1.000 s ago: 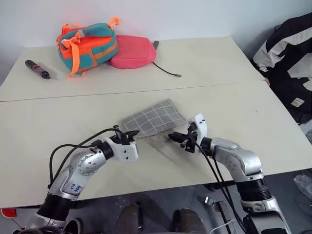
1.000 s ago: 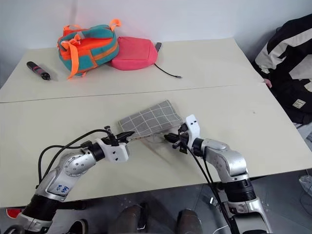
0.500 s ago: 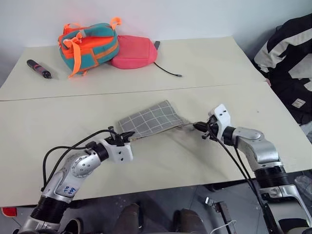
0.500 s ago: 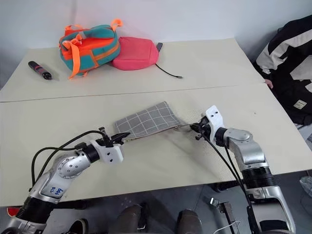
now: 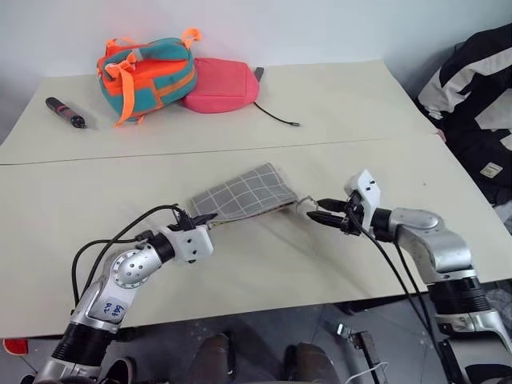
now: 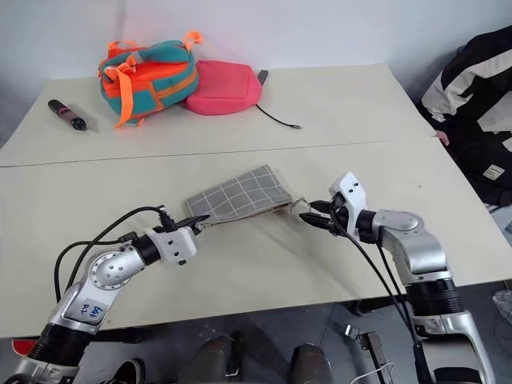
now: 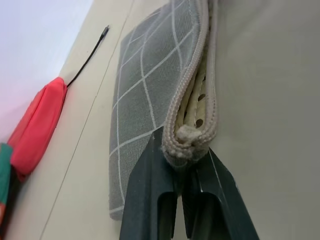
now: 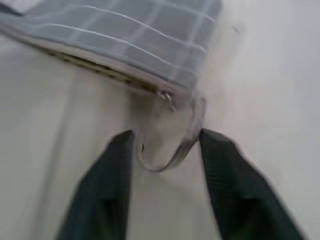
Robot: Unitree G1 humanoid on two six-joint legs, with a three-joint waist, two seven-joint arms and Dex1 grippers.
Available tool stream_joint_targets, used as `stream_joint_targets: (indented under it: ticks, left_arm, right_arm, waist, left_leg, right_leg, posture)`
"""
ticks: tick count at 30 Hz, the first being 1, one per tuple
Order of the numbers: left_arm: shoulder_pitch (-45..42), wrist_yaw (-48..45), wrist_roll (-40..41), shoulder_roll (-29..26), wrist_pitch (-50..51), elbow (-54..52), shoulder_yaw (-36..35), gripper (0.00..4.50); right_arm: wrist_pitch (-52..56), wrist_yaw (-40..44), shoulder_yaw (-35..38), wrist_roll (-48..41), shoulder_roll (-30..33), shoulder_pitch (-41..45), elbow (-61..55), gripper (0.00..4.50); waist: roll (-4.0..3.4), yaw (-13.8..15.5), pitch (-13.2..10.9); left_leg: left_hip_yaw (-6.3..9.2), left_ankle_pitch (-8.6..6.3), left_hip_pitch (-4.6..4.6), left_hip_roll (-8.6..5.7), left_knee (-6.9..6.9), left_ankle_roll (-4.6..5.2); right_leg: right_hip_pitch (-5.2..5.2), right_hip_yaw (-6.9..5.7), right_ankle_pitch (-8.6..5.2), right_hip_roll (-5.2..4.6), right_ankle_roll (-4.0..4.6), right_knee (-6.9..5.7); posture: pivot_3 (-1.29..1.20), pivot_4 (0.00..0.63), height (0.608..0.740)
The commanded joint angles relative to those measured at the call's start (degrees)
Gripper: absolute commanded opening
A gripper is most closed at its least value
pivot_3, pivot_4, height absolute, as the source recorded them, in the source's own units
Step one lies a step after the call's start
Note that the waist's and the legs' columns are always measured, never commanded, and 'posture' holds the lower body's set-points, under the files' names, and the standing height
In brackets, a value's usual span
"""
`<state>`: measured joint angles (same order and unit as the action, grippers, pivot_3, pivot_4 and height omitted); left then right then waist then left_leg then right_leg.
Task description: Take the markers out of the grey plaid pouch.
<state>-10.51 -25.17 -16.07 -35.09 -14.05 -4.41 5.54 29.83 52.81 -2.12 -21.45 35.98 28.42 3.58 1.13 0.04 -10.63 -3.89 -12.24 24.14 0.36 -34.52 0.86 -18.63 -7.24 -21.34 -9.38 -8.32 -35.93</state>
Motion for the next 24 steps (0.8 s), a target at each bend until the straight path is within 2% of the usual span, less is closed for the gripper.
stream_joint_targets:
  ticks: [1, 4, 10, 13, 17, 24]
  left_arm:
    - [-1.17, -1.92, 3.89, 0.56, 1.89, -2.41, -1.42, 0.0]
    - [-2.55, -3.82, 7.1, 1.43, 4.17, -2.88, -1.8, 0.0]
    - [-5.17, -7.82, 13.92, 2.7, 10.48, -6.15, -2.55, 0.0]
    - [-7.85, -8.06, 15.43, 3.42, 13.58, -7.55, -3.12, 0.0]
    - [-8.47, -8.06, 14.63, 3.31, 14.54, -8.02, -2.37, 0.0]
    - [-7.91, -8.67, 14.49, 3.82, 15.66, -9.11, -1.21, 0.0]
  right_arm:
    - [-2.46, 1.84, 3.02, 0.34, 3.69, 3.55, -2.27, 1.95]
    - [-9.59, 1.53, 2.09, 5.44, 6.5, 6.81, 0.44, 1.95]
    - [-4.77, 2.98, 1.94, -2.28, 1.38, 10.32, -8.52, 1.95]
    - [-2.17, 1.15, -1.65, -3.0, -3.13, 11.37, -14.82, 1.35]
    - [-5.31, 1.71, -5.61, 1.48, -3.6, 9.9, -14.87, 0.03]
    - [-8.0, 3.86, -8.15, 4.21, -2.74, 7.79, -14.7, 0.03]
  waist:
    - [-0.03, -0.01, -0.02]
    - [-0.08, 0.05, -0.06]
    - [-0.09, -0.02, -0.06]
    - [-0.08, -0.18, -0.06]
    - [-0.08, 0.19, -0.06]
    - [-0.07, 0.73, -0.07]
  left_leg:
    - [0.0, 0.0, 0.0, 0.0, 0.0, 0.0]
    - [0.0, 0.0, 0.02, -0.01, -0.06, 0.0]
    - [0.03, 0.0, 0.02, 0.02, -0.08, -0.01]
    - [0.02, 0.01, 0.03, 0.06, -0.13, -0.01]
    - [0.05, 0.0, 0.03, 0.04, -0.18, -0.01]
    - [0.04, -0.03, 0.07, -0.02, -0.33, 0.04]
  right_leg:
    - [0.0, 0.0, 0.0, 0.0, 0.0, 0.01]
    - [0.0, 0.0, 0.01, -0.01, -0.01, 0.01]
    - [0.05, -0.03, 0.01, 0.02, -0.01, 0.03]
    - [0.05, -0.02, 0.01, 0.07, -0.01, 0.03]
    - [0.09, -0.02, 0.01, 0.07, -0.02, 0.02]
    - [0.09, 0.01, 0.05, 0.04, -0.09, 0.02]
  posture:
    - [0.0, 0.15, 0.74]
    - [0.0, 0.15, 0.74]
    - [0.0, 0.15, 0.74]
    - [0.0, 0.15, 0.74]
    - [0.0, 0.15, 0.74]
    - [0.0, 0.15, 0.74]
